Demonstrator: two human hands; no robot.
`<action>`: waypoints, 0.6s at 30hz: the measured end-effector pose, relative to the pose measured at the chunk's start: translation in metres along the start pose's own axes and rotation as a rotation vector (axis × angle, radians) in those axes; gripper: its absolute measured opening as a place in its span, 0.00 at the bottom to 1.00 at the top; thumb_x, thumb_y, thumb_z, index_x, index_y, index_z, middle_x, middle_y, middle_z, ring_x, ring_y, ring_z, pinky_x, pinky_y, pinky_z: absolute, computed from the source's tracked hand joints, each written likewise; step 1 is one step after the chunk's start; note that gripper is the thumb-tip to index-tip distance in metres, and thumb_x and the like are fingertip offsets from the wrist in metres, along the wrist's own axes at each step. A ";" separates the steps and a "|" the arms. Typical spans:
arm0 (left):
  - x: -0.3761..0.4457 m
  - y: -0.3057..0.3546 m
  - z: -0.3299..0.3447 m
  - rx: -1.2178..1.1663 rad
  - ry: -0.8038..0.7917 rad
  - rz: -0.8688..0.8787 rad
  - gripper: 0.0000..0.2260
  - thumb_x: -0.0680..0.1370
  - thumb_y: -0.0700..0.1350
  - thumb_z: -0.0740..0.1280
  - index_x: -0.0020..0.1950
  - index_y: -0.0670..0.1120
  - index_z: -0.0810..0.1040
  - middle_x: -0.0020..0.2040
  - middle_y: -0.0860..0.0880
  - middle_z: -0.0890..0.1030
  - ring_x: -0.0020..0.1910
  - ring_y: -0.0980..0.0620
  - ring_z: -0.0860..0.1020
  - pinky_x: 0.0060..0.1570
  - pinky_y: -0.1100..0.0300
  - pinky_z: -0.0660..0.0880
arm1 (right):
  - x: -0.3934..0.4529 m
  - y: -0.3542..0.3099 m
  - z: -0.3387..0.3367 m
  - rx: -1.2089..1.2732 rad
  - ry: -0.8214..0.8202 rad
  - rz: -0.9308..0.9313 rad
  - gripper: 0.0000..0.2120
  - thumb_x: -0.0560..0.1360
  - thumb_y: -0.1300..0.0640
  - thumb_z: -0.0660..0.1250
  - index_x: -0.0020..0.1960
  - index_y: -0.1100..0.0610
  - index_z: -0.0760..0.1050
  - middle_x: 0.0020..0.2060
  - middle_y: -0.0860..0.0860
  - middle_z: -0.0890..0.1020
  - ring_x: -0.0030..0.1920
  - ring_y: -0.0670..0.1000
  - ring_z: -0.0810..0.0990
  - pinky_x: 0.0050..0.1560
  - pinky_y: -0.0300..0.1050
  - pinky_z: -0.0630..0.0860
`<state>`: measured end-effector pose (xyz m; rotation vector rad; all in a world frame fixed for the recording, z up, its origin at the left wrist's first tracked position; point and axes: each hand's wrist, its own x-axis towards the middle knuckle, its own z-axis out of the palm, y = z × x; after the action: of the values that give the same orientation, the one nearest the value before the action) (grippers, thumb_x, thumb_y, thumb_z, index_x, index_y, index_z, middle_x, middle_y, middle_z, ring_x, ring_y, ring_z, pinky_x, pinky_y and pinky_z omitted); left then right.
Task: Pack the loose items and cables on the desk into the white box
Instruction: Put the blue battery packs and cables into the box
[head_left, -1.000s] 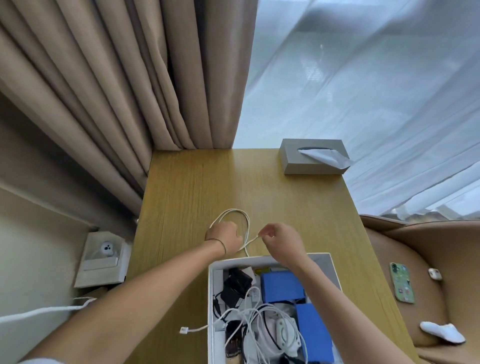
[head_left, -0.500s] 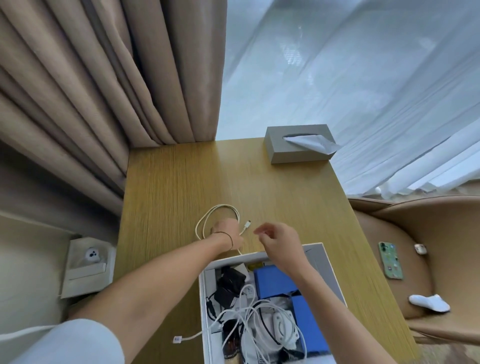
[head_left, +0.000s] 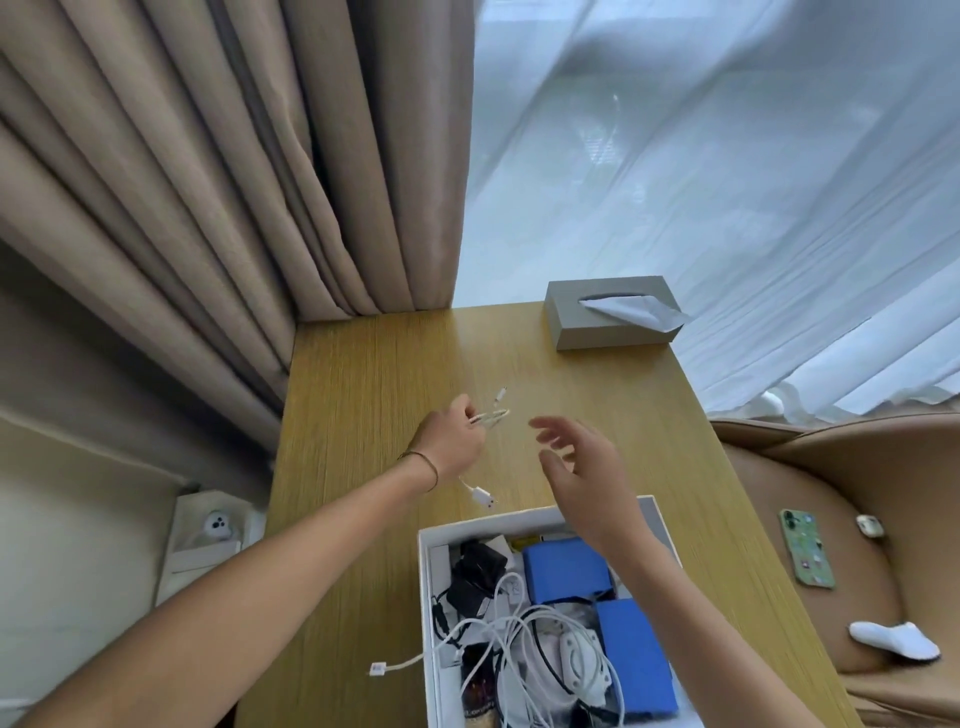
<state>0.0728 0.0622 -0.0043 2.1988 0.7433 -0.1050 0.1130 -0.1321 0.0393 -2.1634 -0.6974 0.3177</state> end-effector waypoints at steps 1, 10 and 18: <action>-0.008 0.007 -0.007 -0.013 0.014 0.036 0.06 0.79 0.48 0.63 0.46 0.46 0.74 0.31 0.50 0.74 0.26 0.53 0.68 0.25 0.62 0.63 | 0.001 -0.005 -0.002 -0.039 0.000 -0.054 0.19 0.78 0.61 0.66 0.66 0.47 0.76 0.57 0.42 0.80 0.55 0.45 0.78 0.56 0.44 0.76; -0.087 0.063 -0.056 -0.266 -0.271 0.209 0.06 0.75 0.40 0.69 0.44 0.50 0.75 0.31 0.57 0.74 0.25 0.61 0.69 0.26 0.68 0.67 | -0.002 -0.033 -0.035 -0.458 -0.094 -0.468 0.15 0.83 0.50 0.62 0.68 0.50 0.75 0.63 0.47 0.80 0.70 0.53 0.73 0.77 0.59 0.58; -0.141 0.065 -0.027 -0.861 -0.426 -0.003 0.07 0.77 0.33 0.67 0.55 0.37 0.76 0.34 0.45 0.75 0.31 0.51 0.72 0.34 0.61 0.73 | -0.056 -0.013 -0.056 -0.286 -0.027 -0.440 0.09 0.83 0.50 0.62 0.59 0.48 0.78 0.45 0.44 0.84 0.37 0.50 0.81 0.33 0.50 0.77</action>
<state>-0.0127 -0.0186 0.1006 1.2920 0.4271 -0.2034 0.0870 -0.1937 0.0836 -2.1938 -1.2688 0.0136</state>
